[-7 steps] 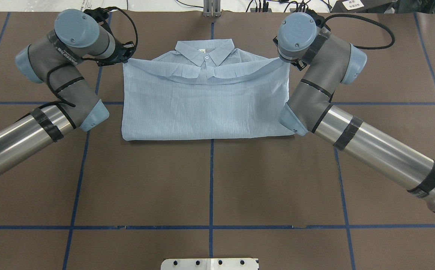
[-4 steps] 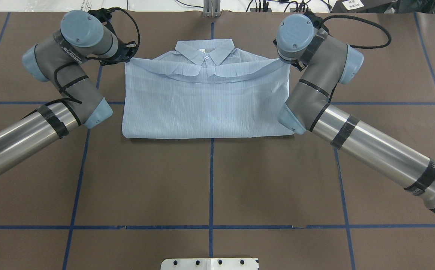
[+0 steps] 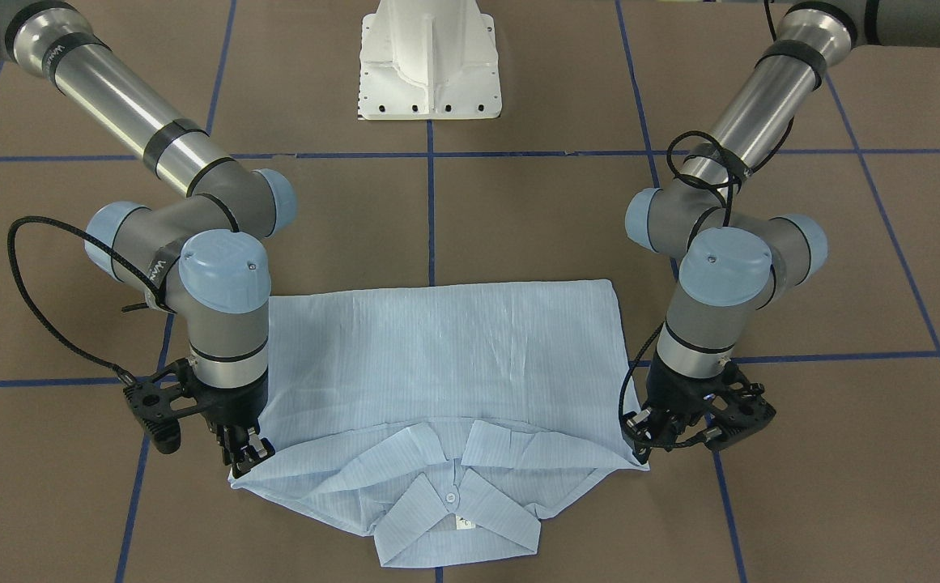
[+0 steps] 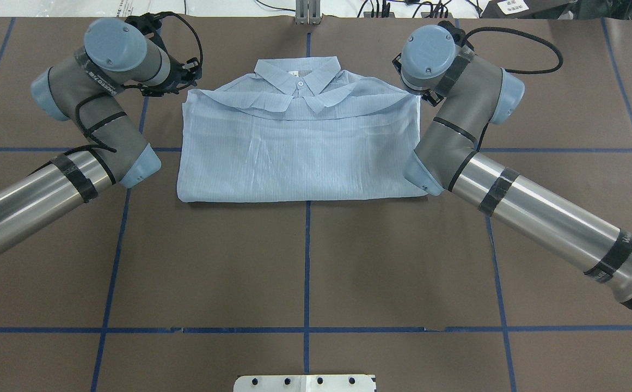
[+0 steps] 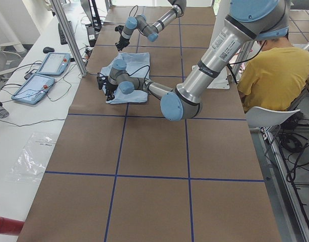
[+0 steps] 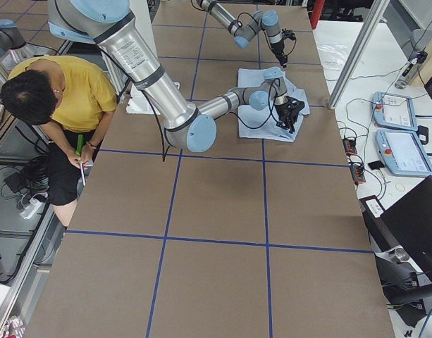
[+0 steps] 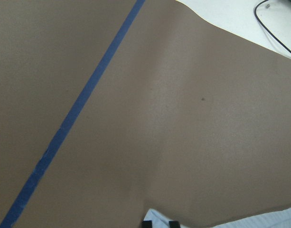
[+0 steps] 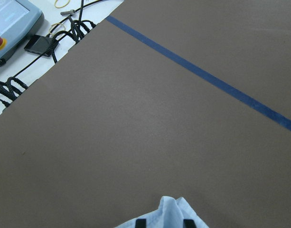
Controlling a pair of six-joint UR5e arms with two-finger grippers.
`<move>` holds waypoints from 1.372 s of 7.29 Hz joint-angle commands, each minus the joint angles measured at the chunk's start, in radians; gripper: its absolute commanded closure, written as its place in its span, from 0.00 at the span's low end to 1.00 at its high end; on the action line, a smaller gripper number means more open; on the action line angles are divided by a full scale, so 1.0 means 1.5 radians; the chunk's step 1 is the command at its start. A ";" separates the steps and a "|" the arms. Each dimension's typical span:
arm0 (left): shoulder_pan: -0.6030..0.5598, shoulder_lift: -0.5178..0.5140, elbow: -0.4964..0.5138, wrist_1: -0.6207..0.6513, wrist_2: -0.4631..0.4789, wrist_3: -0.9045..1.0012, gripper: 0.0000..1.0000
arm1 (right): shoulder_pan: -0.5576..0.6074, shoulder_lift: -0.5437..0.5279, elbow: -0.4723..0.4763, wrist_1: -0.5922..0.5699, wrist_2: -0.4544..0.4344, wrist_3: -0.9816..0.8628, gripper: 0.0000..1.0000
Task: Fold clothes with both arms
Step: 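Move the right gripper down to the folded edge nearest it while the left gripper holds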
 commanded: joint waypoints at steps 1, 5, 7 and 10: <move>-0.005 0.013 -0.023 -0.014 -0.003 0.000 0.47 | 0.002 -0.057 0.094 0.002 0.046 -0.019 0.00; -0.007 0.054 -0.083 -0.008 -0.004 -0.003 0.47 | -0.105 -0.300 0.393 -0.003 0.043 0.006 0.00; -0.006 0.060 -0.083 -0.010 -0.003 -0.003 0.47 | -0.134 -0.298 0.371 0.003 0.030 0.040 0.00; -0.007 0.061 -0.083 -0.011 -0.002 -0.005 0.47 | -0.137 -0.290 0.343 0.002 0.031 0.081 0.10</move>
